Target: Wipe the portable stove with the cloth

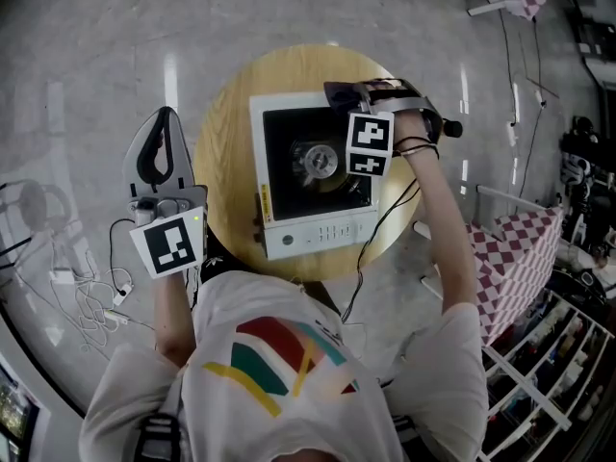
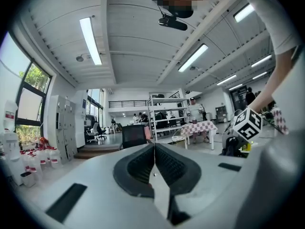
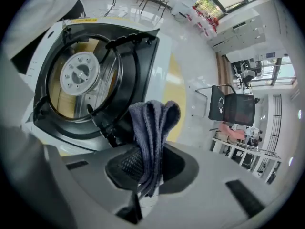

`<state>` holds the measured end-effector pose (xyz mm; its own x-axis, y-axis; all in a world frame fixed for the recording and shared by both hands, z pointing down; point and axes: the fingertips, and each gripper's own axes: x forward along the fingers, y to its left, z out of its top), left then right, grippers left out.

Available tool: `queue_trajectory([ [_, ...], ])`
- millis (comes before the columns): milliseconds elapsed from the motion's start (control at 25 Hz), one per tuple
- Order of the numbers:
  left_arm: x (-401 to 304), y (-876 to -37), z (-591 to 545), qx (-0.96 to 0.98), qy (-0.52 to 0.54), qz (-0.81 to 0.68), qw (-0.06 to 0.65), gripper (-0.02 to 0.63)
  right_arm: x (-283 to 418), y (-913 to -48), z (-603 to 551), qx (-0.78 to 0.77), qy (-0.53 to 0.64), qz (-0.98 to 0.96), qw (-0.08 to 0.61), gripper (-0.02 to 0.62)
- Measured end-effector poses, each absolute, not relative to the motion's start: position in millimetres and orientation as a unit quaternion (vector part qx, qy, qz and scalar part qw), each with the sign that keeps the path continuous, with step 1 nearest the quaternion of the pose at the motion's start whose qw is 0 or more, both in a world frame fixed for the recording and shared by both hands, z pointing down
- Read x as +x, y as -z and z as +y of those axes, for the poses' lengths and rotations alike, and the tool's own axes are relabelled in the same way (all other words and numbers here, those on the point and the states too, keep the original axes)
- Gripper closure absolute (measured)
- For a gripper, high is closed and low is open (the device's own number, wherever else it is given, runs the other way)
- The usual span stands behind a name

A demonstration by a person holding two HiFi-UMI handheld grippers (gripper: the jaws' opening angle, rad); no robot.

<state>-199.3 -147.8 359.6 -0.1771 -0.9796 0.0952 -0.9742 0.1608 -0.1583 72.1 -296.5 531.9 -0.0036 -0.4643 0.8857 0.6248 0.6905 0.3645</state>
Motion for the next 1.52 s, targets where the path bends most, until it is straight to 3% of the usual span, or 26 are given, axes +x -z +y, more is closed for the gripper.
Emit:
queue_trajectory([
  [600, -174.8, -378.9, -141.6, -0.620, 0.094, 0.779, 0.003, 0.600, 145.6, -541.5, -332.9, -0.053, 0.395, -0.541, 0.741, 0.563],
  [1040, -172.1, -371.6, -140.9, -0.621, 0.095, 0.778, 0.011, 0.600, 142.4, -534.5, -337.7, -0.025, 0.405, -0.546, 0.733, 0.561],
  [1280, -169.9, -337.2, -147.7, -0.639, 0.085, 0.763, 0.041, 0.600, 122.4, -498.6, -334.6, 0.026, 0.418, -0.568, 0.709, 0.561],
  [1520, -149.7, -281.8, -157.2, -0.673, 0.035, 0.736, 0.068, 0.600, 98.6, -414.2, -311.5, 0.148, 0.425, -0.630, 0.633, 0.561],
])
